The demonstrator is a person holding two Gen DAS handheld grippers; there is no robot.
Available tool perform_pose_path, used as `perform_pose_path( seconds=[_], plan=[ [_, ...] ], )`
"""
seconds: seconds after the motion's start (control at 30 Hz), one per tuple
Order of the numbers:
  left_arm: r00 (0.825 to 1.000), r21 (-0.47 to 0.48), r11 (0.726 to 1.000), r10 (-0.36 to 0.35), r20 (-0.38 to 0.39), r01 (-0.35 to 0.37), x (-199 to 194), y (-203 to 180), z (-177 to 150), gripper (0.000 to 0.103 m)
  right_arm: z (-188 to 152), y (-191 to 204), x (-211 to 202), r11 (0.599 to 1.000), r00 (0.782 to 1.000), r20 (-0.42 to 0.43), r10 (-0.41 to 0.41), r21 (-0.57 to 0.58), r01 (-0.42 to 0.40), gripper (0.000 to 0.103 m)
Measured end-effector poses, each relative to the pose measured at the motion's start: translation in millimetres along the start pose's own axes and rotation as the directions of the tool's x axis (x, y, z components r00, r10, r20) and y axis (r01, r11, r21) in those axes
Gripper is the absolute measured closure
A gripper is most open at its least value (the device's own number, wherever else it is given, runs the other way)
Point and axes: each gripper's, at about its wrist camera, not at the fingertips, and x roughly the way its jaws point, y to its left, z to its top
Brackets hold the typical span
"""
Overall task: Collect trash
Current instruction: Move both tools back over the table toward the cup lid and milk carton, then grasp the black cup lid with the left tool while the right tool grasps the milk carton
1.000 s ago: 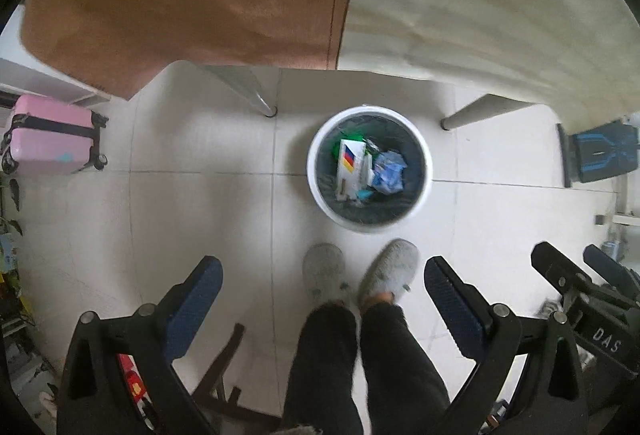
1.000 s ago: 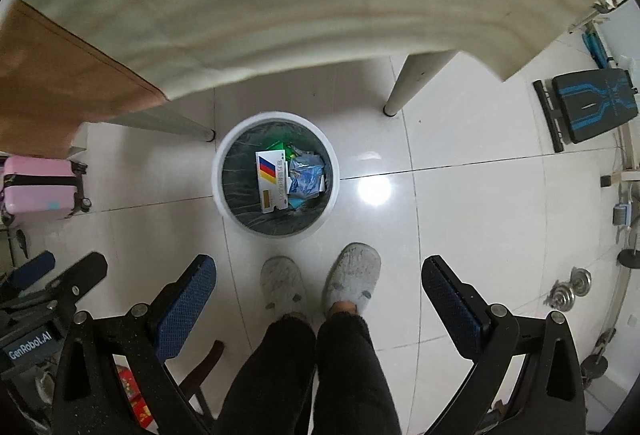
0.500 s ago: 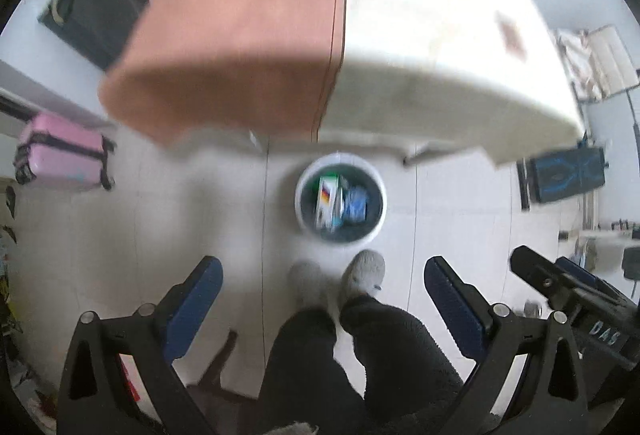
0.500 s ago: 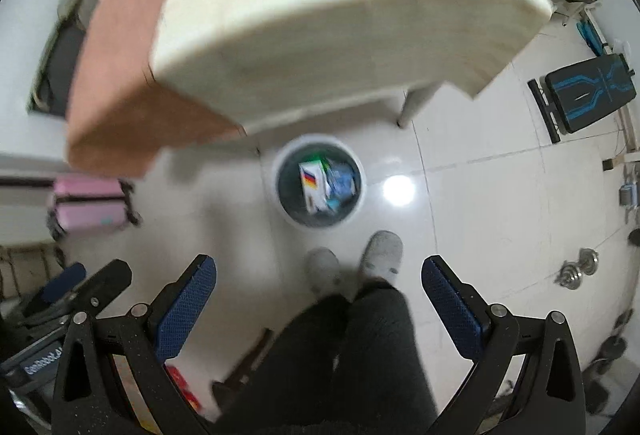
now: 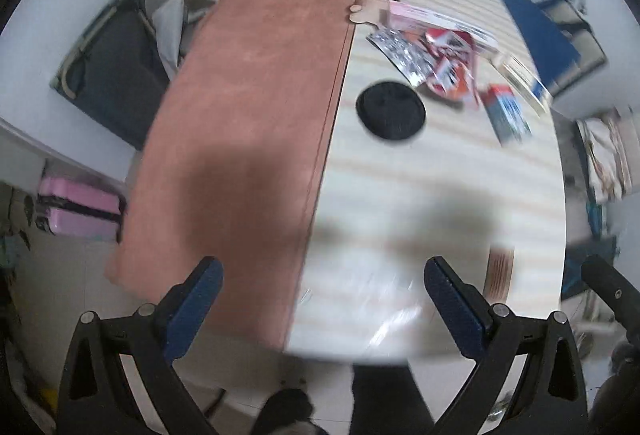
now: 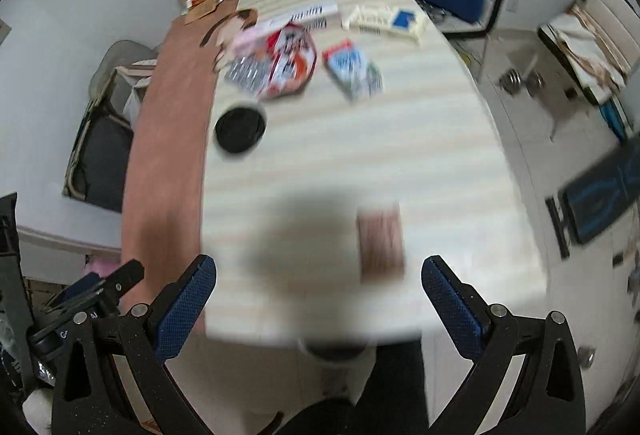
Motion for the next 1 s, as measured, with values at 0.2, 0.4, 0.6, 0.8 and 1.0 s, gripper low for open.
perform_pose_path(
  seconds=[0.2, 0.4, 0.6, 0.8, 1.0],
  plan=[
    [0.992, -0.098, 0.995, -0.016, -0.128, 0.003, 65, -28, 85, 0.0, 125, -14, 88, 0.998, 0.996, -0.082, -0.033, -0.057, 0.028, 0.011],
    [0.973, -0.165, 0.986, -0.044, -0.228, 0.006, 126, -39, 126, 0.0, 185, -8, 171, 0.988, 0.976, -0.202, -0.082, -0.144, 0.053, 0.037],
    [0.959, -0.149, 0.988, -0.018, -0.283, -0.025, 166, -48, 139, 0.001, 207, 0, 208, 0.971, 0.966, -0.217, -0.143, -0.22, 0.095, 0.029],
    [0.971, -0.156, 0.987, 0.006, -0.238, -0.044, 169, -44, 137, 0.018, 210, -13, 225, 0.972, 0.96, -0.24, -0.147, -0.218, 0.094, 0.066],
    [0.982, -0.099, 0.99, 0.081, -0.172, -0.099, 154, -46, 136, 0.018, 209, -21, 215, 0.974, 0.969, -0.214, -0.122, -0.212, 0.076, 0.068]
  ],
)
